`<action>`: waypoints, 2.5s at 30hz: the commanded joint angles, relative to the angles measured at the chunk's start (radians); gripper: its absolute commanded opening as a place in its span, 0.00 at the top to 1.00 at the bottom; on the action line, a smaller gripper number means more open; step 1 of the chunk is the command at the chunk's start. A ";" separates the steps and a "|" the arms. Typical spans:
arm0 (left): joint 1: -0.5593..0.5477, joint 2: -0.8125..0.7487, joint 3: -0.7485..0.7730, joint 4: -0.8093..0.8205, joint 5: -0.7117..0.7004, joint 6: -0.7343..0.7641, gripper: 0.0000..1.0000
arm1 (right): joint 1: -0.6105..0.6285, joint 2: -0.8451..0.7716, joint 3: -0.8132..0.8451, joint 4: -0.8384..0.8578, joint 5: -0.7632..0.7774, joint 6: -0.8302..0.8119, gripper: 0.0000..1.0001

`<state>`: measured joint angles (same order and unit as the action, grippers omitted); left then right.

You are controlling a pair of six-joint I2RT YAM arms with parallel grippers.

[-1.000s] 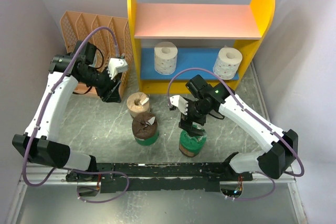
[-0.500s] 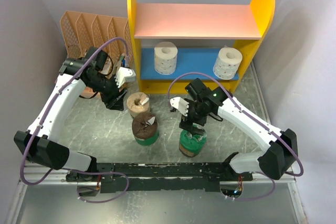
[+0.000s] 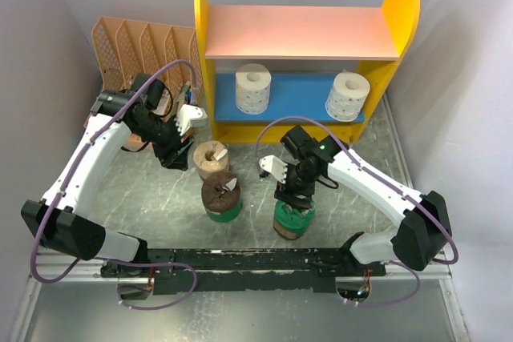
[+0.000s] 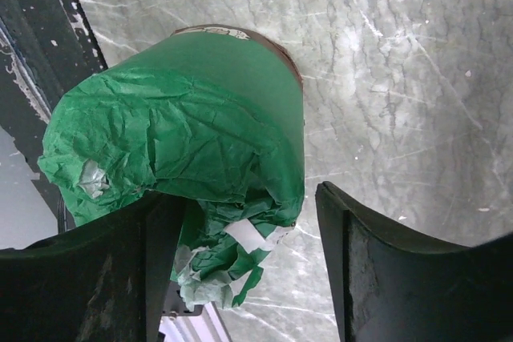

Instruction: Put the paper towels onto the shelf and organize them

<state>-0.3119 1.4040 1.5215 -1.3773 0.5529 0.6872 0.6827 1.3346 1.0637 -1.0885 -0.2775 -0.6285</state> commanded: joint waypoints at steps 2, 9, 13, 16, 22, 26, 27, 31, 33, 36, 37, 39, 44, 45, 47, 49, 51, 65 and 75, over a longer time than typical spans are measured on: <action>-0.009 -0.031 -0.012 0.018 -0.013 -0.006 0.34 | 0.005 0.002 0.014 0.002 -0.004 -0.008 0.36; -0.009 -0.034 -0.023 0.031 -0.027 -0.012 0.35 | 0.005 0.003 0.037 -0.039 0.006 -0.022 0.61; -0.010 -0.030 -0.023 0.034 -0.027 -0.012 0.35 | 0.005 0.009 0.029 -0.044 -0.004 -0.019 0.76; -0.010 -0.030 -0.020 0.035 -0.027 -0.014 0.35 | 0.005 0.010 0.025 -0.046 -0.011 -0.016 0.87; -0.010 -0.033 -0.027 0.038 -0.025 -0.016 0.36 | 0.005 0.000 0.031 -0.062 -0.012 -0.016 1.00; -0.010 -0.034 -0.029 0.038 -0.026 -0.018 0.36 | 0.005 -0.003 0.032 -0.072 -0.004 -0.013 1.00; -0.010 -0.034 -0.029 0.039 -0.027 -0.020 0.36 | 0.005 -0.006 0.029 -0.073 0.003 -0.012 1.00; -0.010 -0.034 -0.033 0.038 -0.029 -0.020 0.36 | 0.005 0.011 0.012 -0.093 -0.010 -0.013 0.74; -0.010 -0.035 -0.035 0.039 -0.027 -0.021 0.36 | 0.005 0.017 0.002 -0.093 -0.009 -0.014 0.62; -0.010 -0.038 -0.039 0.038 -0.026 -0.021 0.36 | 0.005 0.007 0.008 -0.082 0.016 -0.010 0.73; -0.010 -0.040 -0.042 0.040 -0.028 -0.021 0.36 | 0.005 0.001 0.017 -0.087 0.016 -0.012 0.79; -0.010 -0.041 -0.051 0.045 -0.033 -0.020 0.36 | 0.005 -0.004 0.033 -0.100 0.015 -0.013 0.73; -0.010 -0.033 -0.051 0.048 -0.034 -0.018 0.36 | 0.005 0.004 0.024 -0.100 0.016 -0.015 0.53; -0.010 -0.032 -0.051 0.051 -0.033 -0.018 0.36 | 0.005 0.008 0.017 -0.095 0.013 -0.016 0.52; -0.010 -0.030 -0.048 0.049 -0.032 -0.018 0.37 | 0.005 0.019 0.003 -0.095 0.002 -0.020 0.51; -0.010 -0.030 -0.050 0.050 -0.034 -0.018 0.37 | 0.005 0.024 -0.012 -0.076 0.001 -0.014 0.51; -0.010 -0.032 -0.054 0.053 -0.038 -0.018 0.37 | 0.005 0.024 -0.024 -0.057 0.003 -0.013 0.51; -0.010 -0.004 -0.057 0.066 -0.047 -0.014 0.42 | 0.003 0.012 0.061 -0.084 0.017 -0.014 0.96; -0.010 0.042 -0.004 0.039 -0.051 -0.003 0.42 | -0.061 -0.035 0.313 -0.257 0.017 -0.078 1.00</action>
<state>-0.3161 1.4170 1.4731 -1.3285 0.5156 0.6731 0.6666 1.3357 1.2434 -1.2518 -0.2390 -0.6567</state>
